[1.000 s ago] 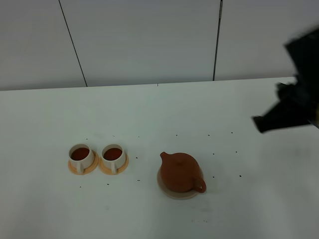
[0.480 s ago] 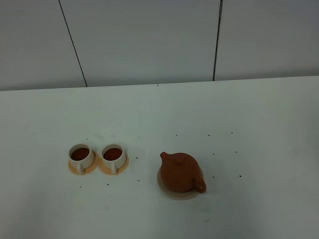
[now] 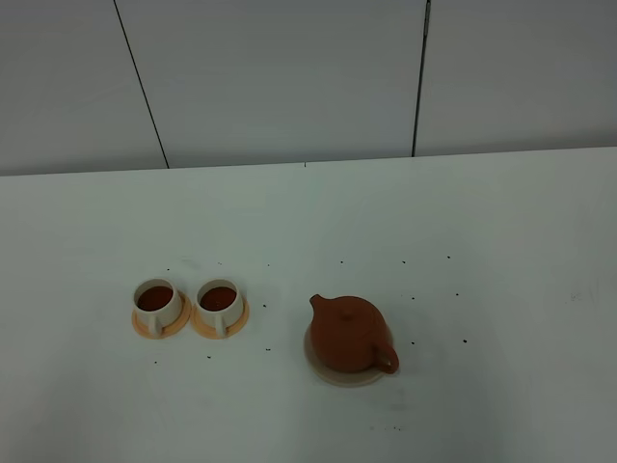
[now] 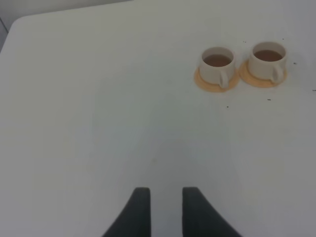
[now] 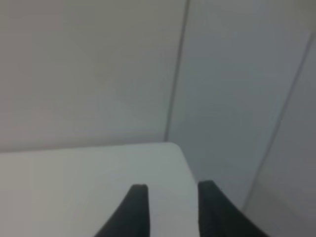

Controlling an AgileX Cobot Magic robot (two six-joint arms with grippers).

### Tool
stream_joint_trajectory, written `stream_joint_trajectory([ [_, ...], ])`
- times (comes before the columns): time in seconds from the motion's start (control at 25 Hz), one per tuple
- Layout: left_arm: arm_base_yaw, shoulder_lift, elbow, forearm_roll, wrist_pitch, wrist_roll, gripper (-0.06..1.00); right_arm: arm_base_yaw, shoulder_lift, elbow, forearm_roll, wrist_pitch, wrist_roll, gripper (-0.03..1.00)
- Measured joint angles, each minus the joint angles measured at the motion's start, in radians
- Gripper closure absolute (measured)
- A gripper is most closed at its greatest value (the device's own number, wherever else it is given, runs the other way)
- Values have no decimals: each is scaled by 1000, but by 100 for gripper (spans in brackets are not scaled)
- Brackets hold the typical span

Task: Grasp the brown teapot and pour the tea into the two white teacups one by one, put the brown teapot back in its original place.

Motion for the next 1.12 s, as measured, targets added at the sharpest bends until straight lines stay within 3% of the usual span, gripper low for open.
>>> stream_joint_trajectory([
  [0.48,0,0,0,0,0,0,71,0,-1,0,37,43,-48,73],
  [0.68,0,0,0,0,0,0,71,0,-1,0,72,-5,-61,73],
  [1.12,0,0,0,0,0,0,71,0,-1,0,40,-75,-64,73],
])
